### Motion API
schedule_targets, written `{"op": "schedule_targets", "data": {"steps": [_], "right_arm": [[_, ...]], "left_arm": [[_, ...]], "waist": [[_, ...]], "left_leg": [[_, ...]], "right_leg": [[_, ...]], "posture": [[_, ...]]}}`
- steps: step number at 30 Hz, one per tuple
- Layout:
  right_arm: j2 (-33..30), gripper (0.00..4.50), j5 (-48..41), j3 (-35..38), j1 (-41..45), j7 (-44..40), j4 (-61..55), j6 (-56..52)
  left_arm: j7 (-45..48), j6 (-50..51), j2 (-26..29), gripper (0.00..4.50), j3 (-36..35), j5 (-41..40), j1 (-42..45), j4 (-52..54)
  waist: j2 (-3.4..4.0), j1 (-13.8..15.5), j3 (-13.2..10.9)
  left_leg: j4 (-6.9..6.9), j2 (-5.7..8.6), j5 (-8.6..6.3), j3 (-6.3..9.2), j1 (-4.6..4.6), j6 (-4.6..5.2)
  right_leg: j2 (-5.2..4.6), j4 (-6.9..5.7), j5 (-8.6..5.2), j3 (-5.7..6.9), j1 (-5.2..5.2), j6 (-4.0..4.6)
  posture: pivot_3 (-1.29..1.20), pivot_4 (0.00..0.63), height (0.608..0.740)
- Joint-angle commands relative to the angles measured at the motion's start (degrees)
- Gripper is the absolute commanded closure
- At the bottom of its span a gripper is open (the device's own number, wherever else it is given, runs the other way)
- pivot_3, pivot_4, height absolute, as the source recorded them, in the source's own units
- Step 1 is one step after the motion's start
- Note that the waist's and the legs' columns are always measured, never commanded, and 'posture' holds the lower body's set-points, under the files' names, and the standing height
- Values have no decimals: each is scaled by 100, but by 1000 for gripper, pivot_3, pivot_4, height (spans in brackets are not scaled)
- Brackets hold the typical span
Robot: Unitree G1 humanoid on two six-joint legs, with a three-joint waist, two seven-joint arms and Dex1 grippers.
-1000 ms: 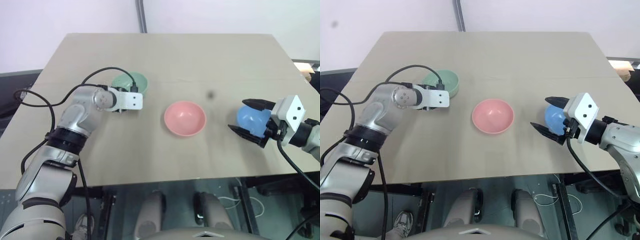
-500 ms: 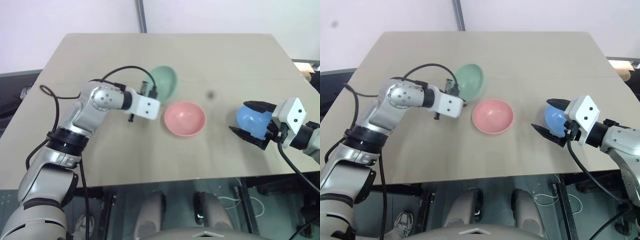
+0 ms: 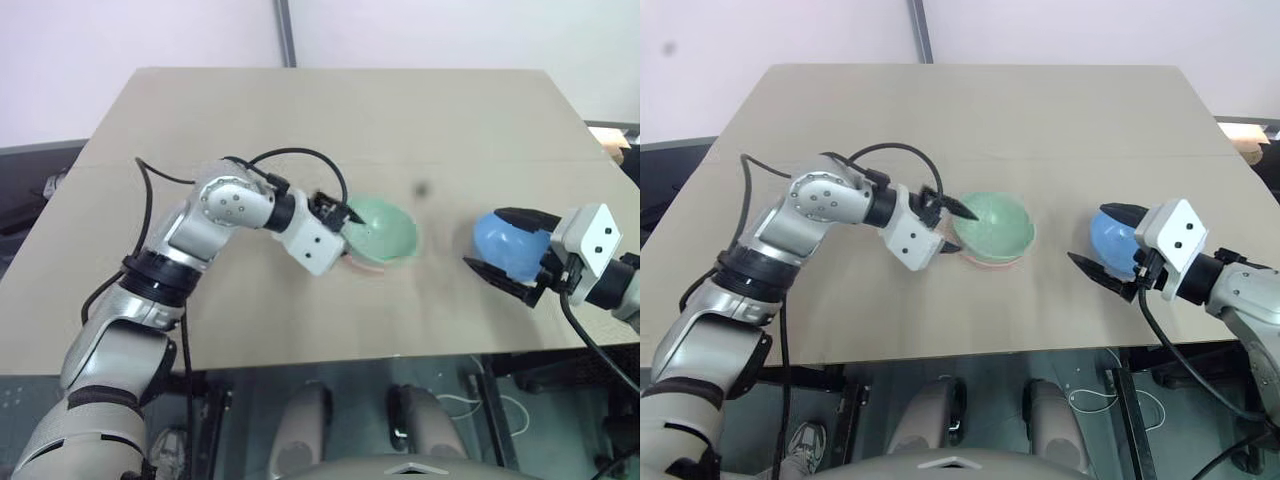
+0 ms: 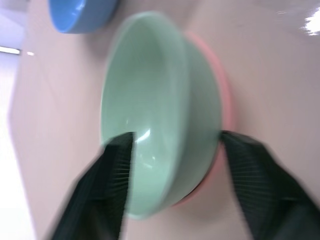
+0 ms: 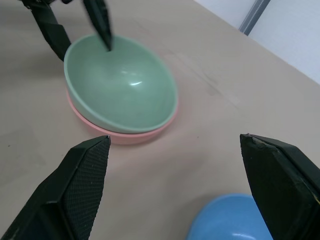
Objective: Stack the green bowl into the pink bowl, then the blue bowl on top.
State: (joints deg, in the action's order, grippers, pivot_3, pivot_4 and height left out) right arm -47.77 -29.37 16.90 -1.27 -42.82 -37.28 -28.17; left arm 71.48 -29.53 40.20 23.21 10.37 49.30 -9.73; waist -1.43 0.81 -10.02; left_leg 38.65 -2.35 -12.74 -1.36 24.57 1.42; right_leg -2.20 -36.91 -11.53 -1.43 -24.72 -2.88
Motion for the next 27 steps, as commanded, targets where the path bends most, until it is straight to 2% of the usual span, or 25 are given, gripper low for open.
{"op": "schedule_targets", "data": {"steps": [1, 5, 7, 9, 11, 12, 13, 14, 17, 19, 23, 27], "right_arm": [[8, 0, -53, 246, -43, 100, -218, -22], [-59, 0, -6, 127, -123, 196, -198, -254], [-64, 0, -77, 85, -138, 172, -169, -377], [-105, 0, -49, 12, -93, 150, -53, -483], [-190, 0, 46, -96, -42, 92, 93, -535], [-246, 0, 115, -162, -16, 74, 190, -572], [-341, 0, 263, -287, 7, 67, 326, -600], [-481, 0, 490, -461, -5, 20, 466, -548], [-708, 0, 854, -856, 33, -90, 806, -487], [-738, 0, 1001, -1059, 148, -118, 1011, -512], [-697, 0, 1289, -1361, 342, -153, 1482, -495], [-669, 1764, 1499, -1561, 513, -247, 1756, -325]], "left_arm": [[-158, 216, 5, 1114, -282, -240, -5, 122], [57, 2270, 266, 1114, -1010, -1425, -334, 710], [204, 3753, 518, 536, -1514, -2385, -477, 1107], [152, 4452, 843, 26, -1916, -2772, -817, 1563], [-293, 5325, 833, 26, -2420, -3315, -1039, 1924], [-372, 5705, 684, 26, -2751, -3905, -1180, 2036], [-477, 5320, 308, 26, -3132, -4271, -1344, 2055], [-672, 5091, 182, 26, -3305, -4204, -1510, 2042], [-486, 5540, 417, 26, -3446, -4446, -1945, 2146], [-10, 5517, 527, 26, -3601, -4831, -2254, 2224], [342, 5520, 815, 26, -3703, -4950, -2791, 2220], [339, 5542, 898, 0, -3786, -5061, -3117, 2298]], "waist": [[0, -19, 0], [1, -60, 0], [1, -95, 0], [2, -132, 0], [2, -149, 1], [1, -139, 1], [5, -136, 2], [4, -111, 3], [0, -124, 4], [1, -147, 3], [2, -154, 3], [2, -137, 3]], "left_leg": [[0, 0, 0, 0, 0, 0], [-2, -5, 0, 0, -3, 0], [-2, -8, 0, 2, -3, 0], [-1, -9, 0, 5, -3, 0], [-2, -9, 0, 0, -9, 0], [-2, -8, 0, 1, -10, 0], [-1, -8, 0, 4, -8, 0], [0, -6, 0, 4, -15, 0], [1, -3, 0, 6, -24, 0], [-2, -5, 0, 6, -26, 0], [-12, -6, -1, -4, -33, 0], [-15, -6, -1, -9, -36, -1]], "right_leg": [[0, 0, 0, 0, 0, 0], [4, -3, 0, -2, -2, 0], [6, -4, -4, 0, -3, -5], [6, -6, -5, 3, -3, -7], [5, -5, -6, -2, 0, -8], [3, -4, -7, 0, 3, -9], [3, -4, -7, 2, 4, -9], [2, -3, -7, 2, 11, -10], [-2, -3, -7, 6, 21, -9], [2, -4, -8, 5, 20, -8], [2, -3, -8, -5, 15, -6], [1, -3, -9, -9, 15, -7]], "posture": [[0, 150, 740], [0, 150, 740], [0, 150, 740], [0, 150, 740], [0, 150, 740], [0, 150, 740], [0, 150, 740], [0, 150, 740], [0, 150, 740], [0, 150, 740], [0, 150, 740], [0, 150, 740]]}}
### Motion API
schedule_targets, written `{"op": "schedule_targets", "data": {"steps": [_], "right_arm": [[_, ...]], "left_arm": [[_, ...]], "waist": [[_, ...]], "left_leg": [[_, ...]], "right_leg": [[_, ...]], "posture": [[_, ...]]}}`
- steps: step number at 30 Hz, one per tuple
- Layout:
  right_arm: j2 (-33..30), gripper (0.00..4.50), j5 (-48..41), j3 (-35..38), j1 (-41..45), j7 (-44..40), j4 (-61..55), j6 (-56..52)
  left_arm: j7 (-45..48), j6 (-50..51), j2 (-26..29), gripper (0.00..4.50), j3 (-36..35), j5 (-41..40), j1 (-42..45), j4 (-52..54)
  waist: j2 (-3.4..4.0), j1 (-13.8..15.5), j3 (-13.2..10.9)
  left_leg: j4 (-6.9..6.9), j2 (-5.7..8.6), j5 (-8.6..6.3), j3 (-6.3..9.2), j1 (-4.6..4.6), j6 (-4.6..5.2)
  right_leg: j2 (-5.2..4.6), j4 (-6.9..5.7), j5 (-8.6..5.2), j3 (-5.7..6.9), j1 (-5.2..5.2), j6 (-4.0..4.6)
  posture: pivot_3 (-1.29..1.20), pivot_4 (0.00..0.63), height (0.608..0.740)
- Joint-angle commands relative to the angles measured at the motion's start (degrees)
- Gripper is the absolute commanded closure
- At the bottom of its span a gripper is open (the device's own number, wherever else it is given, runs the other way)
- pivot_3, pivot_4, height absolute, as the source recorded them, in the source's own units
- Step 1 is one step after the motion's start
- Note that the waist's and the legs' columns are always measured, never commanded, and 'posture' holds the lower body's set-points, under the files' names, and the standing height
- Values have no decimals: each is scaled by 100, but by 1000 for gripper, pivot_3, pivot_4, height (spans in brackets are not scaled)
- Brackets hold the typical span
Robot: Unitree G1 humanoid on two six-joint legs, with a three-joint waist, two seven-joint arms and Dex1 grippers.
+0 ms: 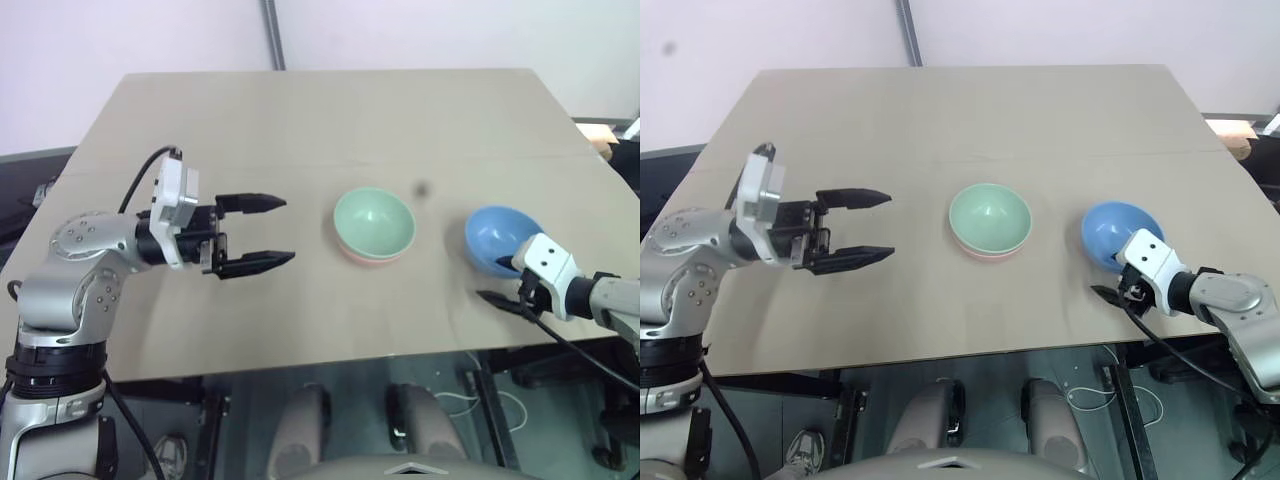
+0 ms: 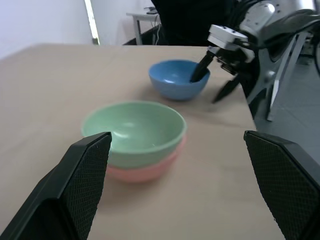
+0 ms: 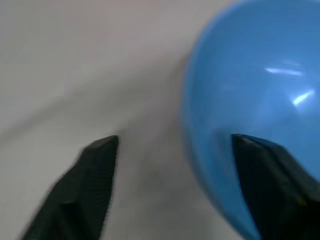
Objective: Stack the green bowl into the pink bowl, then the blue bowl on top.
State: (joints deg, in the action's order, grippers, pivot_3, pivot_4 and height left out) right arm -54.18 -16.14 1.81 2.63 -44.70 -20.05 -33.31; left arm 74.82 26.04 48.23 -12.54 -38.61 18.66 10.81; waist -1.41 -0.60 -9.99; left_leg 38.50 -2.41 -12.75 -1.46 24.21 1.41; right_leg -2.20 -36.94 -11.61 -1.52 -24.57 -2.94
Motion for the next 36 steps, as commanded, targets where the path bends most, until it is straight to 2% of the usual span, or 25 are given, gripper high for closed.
{"op": "schedule_targets", "data": {"steps": [1, 5, 6, 11, 15, 18, 22, 24, 25, 27, 29, 31, 36], "right_arm": [[-20, 2231, 256, -95, 172, -50, 63, 272], [56, 4100, 639, -175, 486, 102, 147, 749], [91, 4452, 582, -169, 557, -2, 67, 848], [596, 4452, -130, -275, 1300, -315, -792, 676], [1107, 4452, -293, -861, 2323, -402, -1131, 452], [1675, 4452, -493, -1336, 3017, -475, -1043, 117], [2330, 4452, -275, -1918, 3427, -467, -345, 139], [2437, 3605, 110, -2193, 3540, -504, 209, 473], [2415, 3328, 322, -2310, 3535, -527, 411, 675], [2430, 2382, 704, -2380, 3512, -375, 690, 1115], [2393, 1343, 717, -2286, 3412, -418, 613, 1175], [2312, 618, 644, -2184, 3305, -535, 438, 1121], [2165, 618, 36, -1529, 2998, -550, -307, 610]], "left_arm": [[-31, -33, 83, 0, -223, -153, -83, 243], [-173, -205, 3, 0, -241, -35, -178, 178], [-205, -244, -15, 0, -244, -16, -205, 146], [-394, -437, -146, 0, -179, 90, -300, 69], [-527, -656, -234, 0, -172, 277, -366, -89], [-630, -936, -278, 0, -67, 573, -363, -254], [-679, -950, -315, 0, -64, 590, -317, -285], [-728, -950, -327, 0, -74, 586, -352, -214], [-749, -944, -328, 0, -84, 579, -392, -154], [-827, -926, -328, 0, -125, 573, -463, -56], [-957, -891, -313, 0, -188, 582, -545, 13], [-1050, -860, -295, 0, -231, 574, -619, 62], [-1429, -813, -390, 0, -353, 525, -935, 309]], "waist": [[0, 12, 0], [0, 3, 0], [1, 1, 0], [5, -28, -3], [3, -13, -2], [4, -23, -3], [2, 24, -1], [2, 19, -1], [2, 20, -1], [2, 21, -2], [2, 9, -2], [2, 0, -2], [3, -3, -2]], "left_leg": [[0, 0, 0, 1, 0, 0], [0, 0, 0, -1, 1, 0], [0, 0, 0, -2, 1, 0], [-12, -7, 0, -6, -1, 0], [-11, -10, 0, -6, -3, 0], [-12, -15, 0, -14, -8, -1], [-18, -18, 0, -7, -1, -1], [-16, -14, -1, -11, 3, -1], [-15, -10, 0, -14, 5, -1], [-15, -4, 0, -14, 5, -1], [-15, -2, 0, -14, 15, -1], [-17, -3, 0, -11, 24, -1], [-17, -5, 0, -3, 40, -1]], "right_leg": [[0, 0, 0, 1, 0, 0], [0, 1, 0, 0, -1, 0], [0, 1, 0, -1, -2, 0], [8, 1, 1, -7, -9, 1], [9, 3, 0, -5, -6, 0], [9, 3, 2, -8, -7, 4], [13, 4, 12, -1, -9, 23], [7, 12, 13, -1, -8, 24], [3, 12, 14, -2, -9, 24], [-4, 12, 14, -2, -9, 24], [-5, 11, 14, -2, -20, 23], [-4, 9, 14, -1, -31, 24], [0, 9, 15, 4, -44, 24]], "posture": [[0, 150, 740], [0, 150, 740], [0, 150, 740], [0, 150, 740], [0, 150, 740], [0, 150, 740], [0, 150, 740], [0, 150, 740], [0, 150, 740], [0, 150, 740], [0, 150, 740], [0, 150, 740], [0, 150, 740]]}}
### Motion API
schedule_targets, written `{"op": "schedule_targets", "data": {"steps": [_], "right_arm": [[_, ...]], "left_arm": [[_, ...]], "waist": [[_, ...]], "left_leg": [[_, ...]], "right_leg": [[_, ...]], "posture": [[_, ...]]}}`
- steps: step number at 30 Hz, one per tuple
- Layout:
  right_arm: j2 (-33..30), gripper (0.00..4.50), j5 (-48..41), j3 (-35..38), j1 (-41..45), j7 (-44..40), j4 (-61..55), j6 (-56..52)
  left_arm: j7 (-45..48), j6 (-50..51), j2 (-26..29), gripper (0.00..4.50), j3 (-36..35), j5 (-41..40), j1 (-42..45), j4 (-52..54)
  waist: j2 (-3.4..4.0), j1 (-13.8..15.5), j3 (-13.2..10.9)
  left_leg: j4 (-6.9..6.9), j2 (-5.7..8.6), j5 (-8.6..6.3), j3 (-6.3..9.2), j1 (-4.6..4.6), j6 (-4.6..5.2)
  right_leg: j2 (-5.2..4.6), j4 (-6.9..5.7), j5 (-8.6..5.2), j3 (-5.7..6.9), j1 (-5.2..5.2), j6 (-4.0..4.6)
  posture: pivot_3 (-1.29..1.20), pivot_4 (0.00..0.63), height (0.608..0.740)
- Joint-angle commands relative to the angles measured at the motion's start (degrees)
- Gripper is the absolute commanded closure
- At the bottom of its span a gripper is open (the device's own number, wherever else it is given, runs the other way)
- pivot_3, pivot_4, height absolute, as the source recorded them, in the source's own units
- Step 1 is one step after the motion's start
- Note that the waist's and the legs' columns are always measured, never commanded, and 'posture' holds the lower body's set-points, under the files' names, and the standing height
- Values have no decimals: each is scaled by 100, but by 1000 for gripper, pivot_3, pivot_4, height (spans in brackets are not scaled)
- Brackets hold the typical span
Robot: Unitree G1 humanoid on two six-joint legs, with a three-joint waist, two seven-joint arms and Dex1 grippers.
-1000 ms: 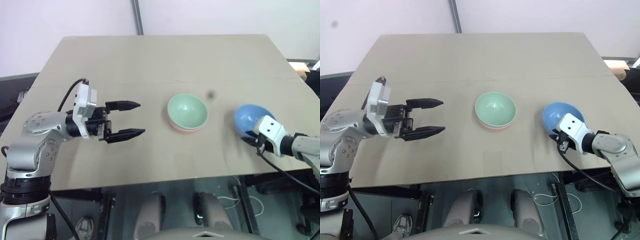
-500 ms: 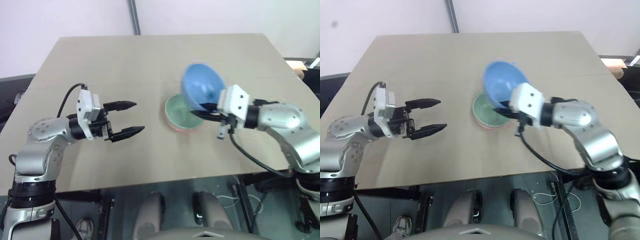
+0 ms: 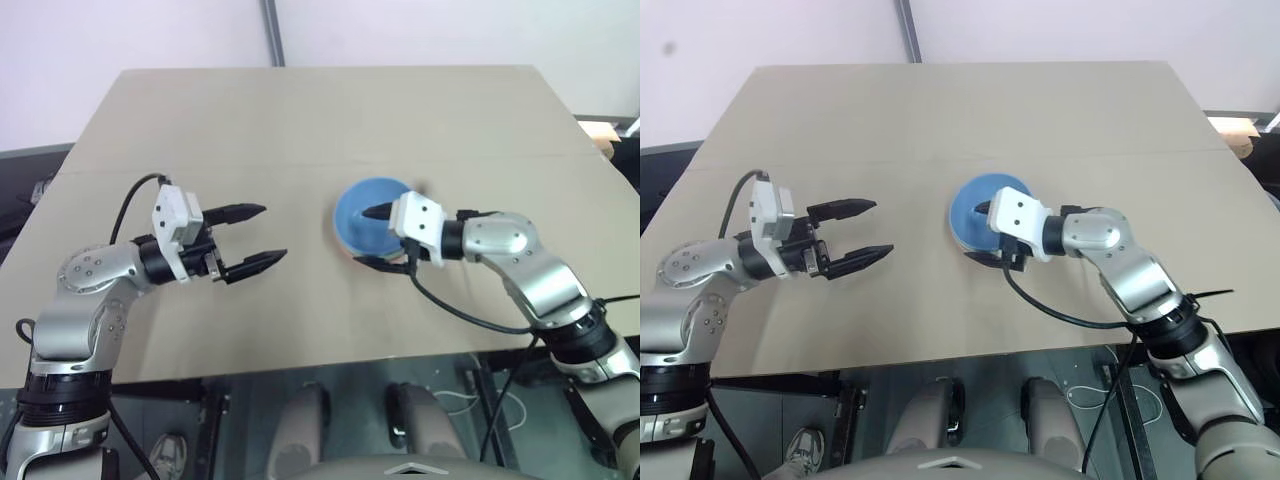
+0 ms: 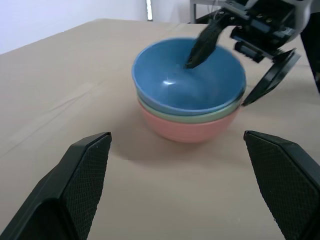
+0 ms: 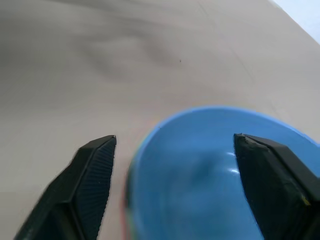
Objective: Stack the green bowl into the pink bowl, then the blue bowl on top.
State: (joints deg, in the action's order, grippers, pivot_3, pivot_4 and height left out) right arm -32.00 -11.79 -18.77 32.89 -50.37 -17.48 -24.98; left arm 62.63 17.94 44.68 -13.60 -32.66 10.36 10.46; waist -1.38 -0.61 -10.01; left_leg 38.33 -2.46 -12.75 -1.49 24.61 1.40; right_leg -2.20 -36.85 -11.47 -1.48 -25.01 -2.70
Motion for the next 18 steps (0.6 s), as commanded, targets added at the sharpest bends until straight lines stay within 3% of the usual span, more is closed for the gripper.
{"op": "schedule_targets", "data": {"steps": [1, 6, 10, 11, 13, 18], "right_arm": [[-80, 618, -539, 681, -87, 32, -687, -352], [-82, 618, -1322, 1896, -741, 414, -1217, -761], [-900, 618, -1997, 2976, -1695, -143, -1312, -1157], [-1138, 204, -1860, 3157, -1925, -230, -1195, -994], [-1555, 43, -1746, 3499, -2403, -472, -976, -827], [-2004, 43, -1989, 4360, -3176, -891, -791, -737]], "left_arm": [[-288, 23, -62, 0, -267, -101, -171, 415], [-821, 122, -303, 0, -294, -124, -610, 1002], [-1136, 228, -409, 0, -424, -146, -1076, 1470], [-1138, 256, -391, 0, -516, -206, -1196, 1515], [-870, 235, -318, 0, -802, -511, -1431, 1560], [-727, 327, -98, 0, -1360, -759, -1825, 1619]], "waist": [[0, -3, 0], [-1, 22, 1], [-1, 61, 1], [-1, 57, 1], [0, 42, 1], [4, -6, 1]], "left_leg": [[0, 0, 0, 0, -1, 0], [1, -2, 0, 4, -1, 0], [1, 4, 0, 0, -1, 0], [1, 7, 0, 0, -1, 0], [1, 8, 0, -3, -4, 0], [1, -2, 0, -3, -20, 0]], "right_leg": [[0, 0, 0, 0, 0, 0], [-2, 1, 0, 3, 4, 0], [-10, 4, 0, 2, 7, 0], [-13, 6, 0, 1, 7, 0], [-14, 5, 0, 0, 5, -1], [-5, 3, -12, 0, 13, -18]], "posture": [[0, 150, 740], [0, 150, 740], [0, 150, 740], [0, 150, 740], [0, 150, 740], [0, 150, 740]]}}
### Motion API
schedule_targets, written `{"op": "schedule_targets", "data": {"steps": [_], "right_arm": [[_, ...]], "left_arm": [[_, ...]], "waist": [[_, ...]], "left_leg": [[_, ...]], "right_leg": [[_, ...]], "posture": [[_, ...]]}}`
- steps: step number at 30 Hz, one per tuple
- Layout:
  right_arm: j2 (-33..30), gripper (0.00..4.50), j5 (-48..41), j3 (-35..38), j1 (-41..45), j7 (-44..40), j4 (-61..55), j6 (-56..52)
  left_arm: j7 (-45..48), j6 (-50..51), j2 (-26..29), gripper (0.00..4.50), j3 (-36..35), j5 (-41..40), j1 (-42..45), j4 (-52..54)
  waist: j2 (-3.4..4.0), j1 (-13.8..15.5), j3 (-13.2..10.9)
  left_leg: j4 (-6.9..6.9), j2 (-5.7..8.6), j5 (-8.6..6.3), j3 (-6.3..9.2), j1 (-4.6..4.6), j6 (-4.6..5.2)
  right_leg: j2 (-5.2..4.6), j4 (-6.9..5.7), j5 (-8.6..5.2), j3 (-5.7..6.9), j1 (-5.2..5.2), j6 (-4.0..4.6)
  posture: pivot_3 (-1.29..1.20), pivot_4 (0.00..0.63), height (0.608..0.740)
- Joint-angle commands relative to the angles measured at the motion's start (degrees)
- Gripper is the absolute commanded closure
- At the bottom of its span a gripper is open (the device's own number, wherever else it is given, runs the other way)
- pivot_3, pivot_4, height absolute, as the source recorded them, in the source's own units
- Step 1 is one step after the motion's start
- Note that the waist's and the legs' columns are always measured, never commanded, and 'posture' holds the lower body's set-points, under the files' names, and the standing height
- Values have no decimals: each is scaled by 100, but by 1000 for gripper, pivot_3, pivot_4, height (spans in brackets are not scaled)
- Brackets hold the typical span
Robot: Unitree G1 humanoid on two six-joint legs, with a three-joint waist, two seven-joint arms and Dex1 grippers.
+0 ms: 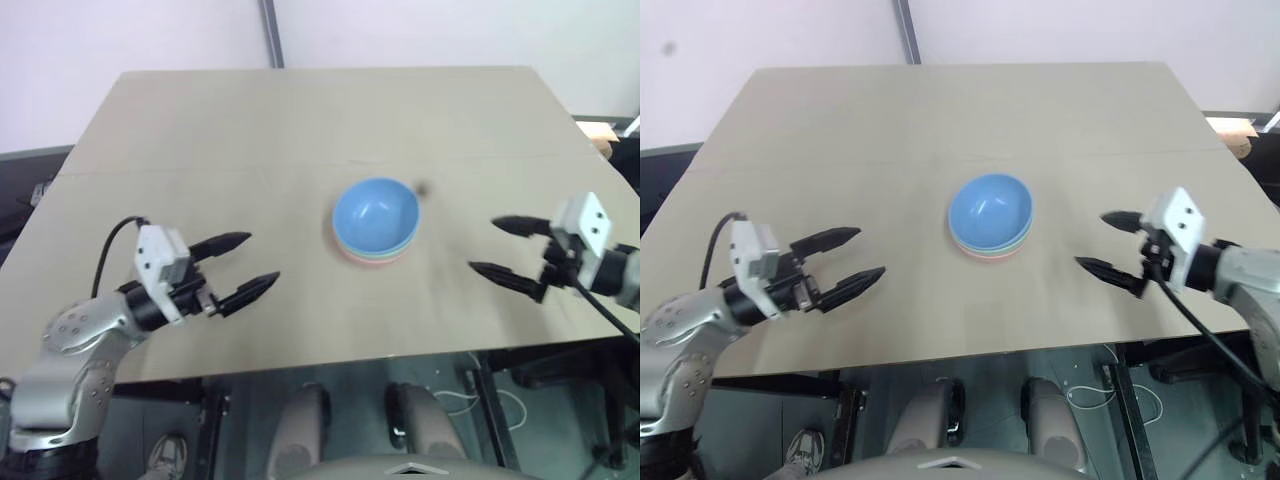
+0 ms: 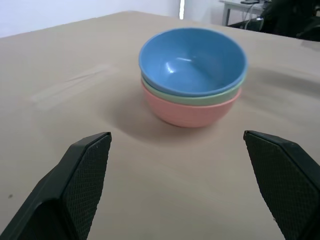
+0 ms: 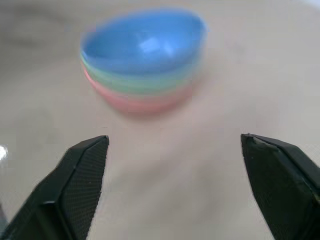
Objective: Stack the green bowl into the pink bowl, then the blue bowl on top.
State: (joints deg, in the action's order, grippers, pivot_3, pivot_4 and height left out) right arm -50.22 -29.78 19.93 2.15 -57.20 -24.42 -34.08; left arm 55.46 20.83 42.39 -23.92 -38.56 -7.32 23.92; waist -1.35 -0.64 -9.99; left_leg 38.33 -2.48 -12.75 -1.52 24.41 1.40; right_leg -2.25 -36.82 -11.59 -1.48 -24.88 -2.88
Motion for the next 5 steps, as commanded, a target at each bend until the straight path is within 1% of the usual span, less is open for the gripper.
{"op": "schedule_targets", "data": {"steps": [1, 3, 5], "right_arm": [[-229, 43, -170, 567, -154, -245, -58, 227], [-298, 43, -153, 685, -148, -269, 71, 295], [-369, 43, -190, 697, -98, -330, 173, 293]], "left_arm": [[-119, 89, 133, 0, -362, -163, -61, 308], [-151, 116, 200, 0, -313, -120, -90, 439], [-242, 93, 215, 0, -218, -9, -25, 510]], "waist": [[1, -7, -1], [1, -7, -1], [0, -6, -1]], "left_leg": [[0, 0, 0, 0, -9, 0], [-1, -2, -1, -8, -33, -1], [-1, -4, -2, -14, -38, -2]], "right_leg": [[0, 0, -2, 0, 8, -3], [-2, 0, -3, -5, 28, -5], [-6, 1, -3, -7, 31, -5]], "posture": [[0, 150, 740], [0, 150, 740], [0, 150, 740]]}}
